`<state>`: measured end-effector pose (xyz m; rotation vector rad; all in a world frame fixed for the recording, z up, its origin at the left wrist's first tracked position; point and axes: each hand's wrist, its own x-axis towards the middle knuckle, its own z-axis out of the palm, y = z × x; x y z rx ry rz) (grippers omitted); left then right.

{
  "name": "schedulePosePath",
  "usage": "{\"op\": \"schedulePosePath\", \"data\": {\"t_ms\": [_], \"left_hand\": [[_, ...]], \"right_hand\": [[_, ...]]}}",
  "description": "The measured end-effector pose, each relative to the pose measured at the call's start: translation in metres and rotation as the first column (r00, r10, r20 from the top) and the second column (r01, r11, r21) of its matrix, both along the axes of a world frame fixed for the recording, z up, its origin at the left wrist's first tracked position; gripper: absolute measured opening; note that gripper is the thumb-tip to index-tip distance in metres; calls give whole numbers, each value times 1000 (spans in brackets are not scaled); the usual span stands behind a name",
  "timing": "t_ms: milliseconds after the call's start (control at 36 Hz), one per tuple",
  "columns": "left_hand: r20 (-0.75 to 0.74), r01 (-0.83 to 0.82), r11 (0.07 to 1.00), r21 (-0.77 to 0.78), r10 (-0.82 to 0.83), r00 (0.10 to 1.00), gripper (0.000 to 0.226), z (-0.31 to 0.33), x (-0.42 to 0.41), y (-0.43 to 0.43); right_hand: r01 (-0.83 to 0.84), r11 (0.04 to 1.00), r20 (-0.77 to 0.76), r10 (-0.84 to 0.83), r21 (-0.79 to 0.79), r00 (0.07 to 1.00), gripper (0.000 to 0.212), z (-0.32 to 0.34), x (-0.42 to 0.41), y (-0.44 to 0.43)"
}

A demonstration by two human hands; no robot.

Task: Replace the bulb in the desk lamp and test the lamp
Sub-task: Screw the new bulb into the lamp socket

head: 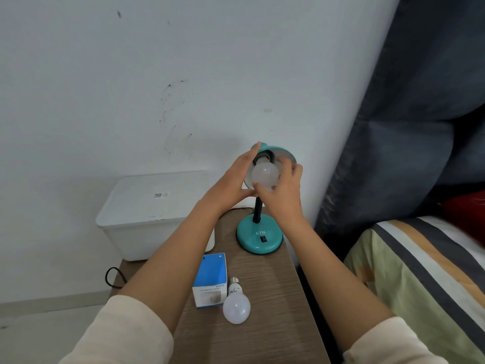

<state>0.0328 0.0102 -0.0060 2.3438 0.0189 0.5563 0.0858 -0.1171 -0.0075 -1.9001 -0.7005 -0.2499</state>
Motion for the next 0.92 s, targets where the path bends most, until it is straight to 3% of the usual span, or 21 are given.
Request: {"op": "schedulePosePath", "data": {"t_ms": [83,250,361,500,611,722,833,917], "left_hand": [[-8,-6,1000,-12,6,1000,102,1,0,1],[-18,-9,1000,7,9,1000,105,0,1,2],[-13,-11,1000,6,11,1000,106,0,1,2],[-2,-3,1000,-1,3,1000,102,0,0,2],[-7,0,1000,7,0,1000,104,1,-1,2],[-3,-3,1000,9,3,1000,104,0,-1,1],[-10,-10,1000,13,10,1000,106,0,-1,2],[-5,-2,1000,13,3,1000,105,0,-1,1]], "right_hand": [[27,995,57,-22,-93,998,54,1,3,-3],[38,995,45,-34,-96,998,54,6,2,-3],[44,997,-73,-49,-65,996,46,7,3,-5],[7,997,-86,-13,-72,996,64,4,2,-1],[28,1000,-213,-27,4,977,57,5,5,-2],[19,1000,-151,-22,-19,988,65,5,4,-2],[17,1000,-240,-15,6,971,62,5,6,-3],[23,1000,-194,-22,3,981,66,4,5,-1]]}}
